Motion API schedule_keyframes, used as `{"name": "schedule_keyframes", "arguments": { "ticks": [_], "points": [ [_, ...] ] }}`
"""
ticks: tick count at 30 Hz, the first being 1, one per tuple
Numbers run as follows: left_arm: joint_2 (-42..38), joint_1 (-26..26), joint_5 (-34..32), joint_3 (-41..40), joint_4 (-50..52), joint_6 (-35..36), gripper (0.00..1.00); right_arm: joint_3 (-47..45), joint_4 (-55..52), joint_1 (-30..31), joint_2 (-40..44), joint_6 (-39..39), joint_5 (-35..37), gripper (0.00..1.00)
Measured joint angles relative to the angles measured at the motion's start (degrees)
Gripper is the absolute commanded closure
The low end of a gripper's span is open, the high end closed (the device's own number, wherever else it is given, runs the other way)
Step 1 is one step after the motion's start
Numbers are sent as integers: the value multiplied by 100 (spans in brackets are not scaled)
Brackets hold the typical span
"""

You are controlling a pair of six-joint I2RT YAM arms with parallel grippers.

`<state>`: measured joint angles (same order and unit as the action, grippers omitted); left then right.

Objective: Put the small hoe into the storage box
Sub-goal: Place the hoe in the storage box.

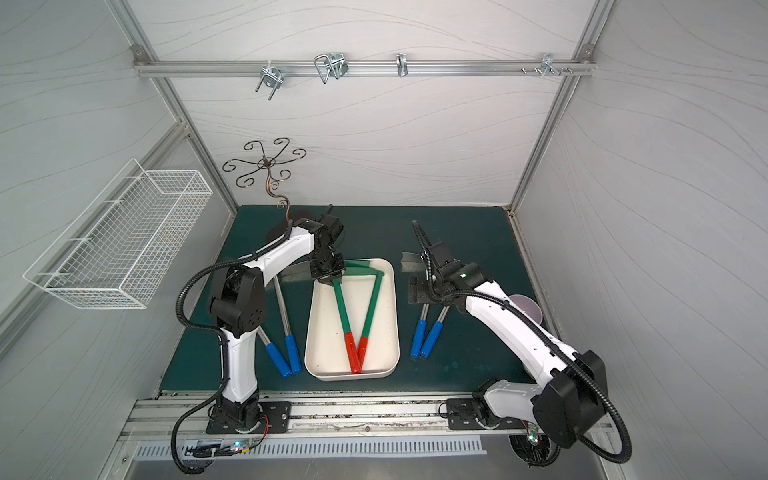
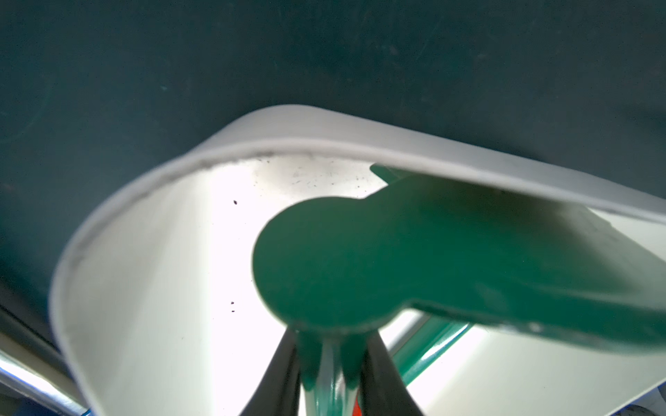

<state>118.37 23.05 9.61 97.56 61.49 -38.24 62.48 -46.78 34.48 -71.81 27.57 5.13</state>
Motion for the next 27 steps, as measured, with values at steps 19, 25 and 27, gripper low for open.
{"name": "schedule_keyframes", "arguments": {
  "ticks": [19, 25, 27],
  "points": [
    [304, -131, 138, -133, -162, 42, 70, -26, -2, 0, 0, -2, 0, 10],
    [313, -125, 181, -133, -44, 199, 54, -42, -2, 0, 0, -2, 0, 10],
    [313, -122, 181, -133, -28, 234, 51, -44, -7, 0, 0, 0, 2, 10]
  ]
}}
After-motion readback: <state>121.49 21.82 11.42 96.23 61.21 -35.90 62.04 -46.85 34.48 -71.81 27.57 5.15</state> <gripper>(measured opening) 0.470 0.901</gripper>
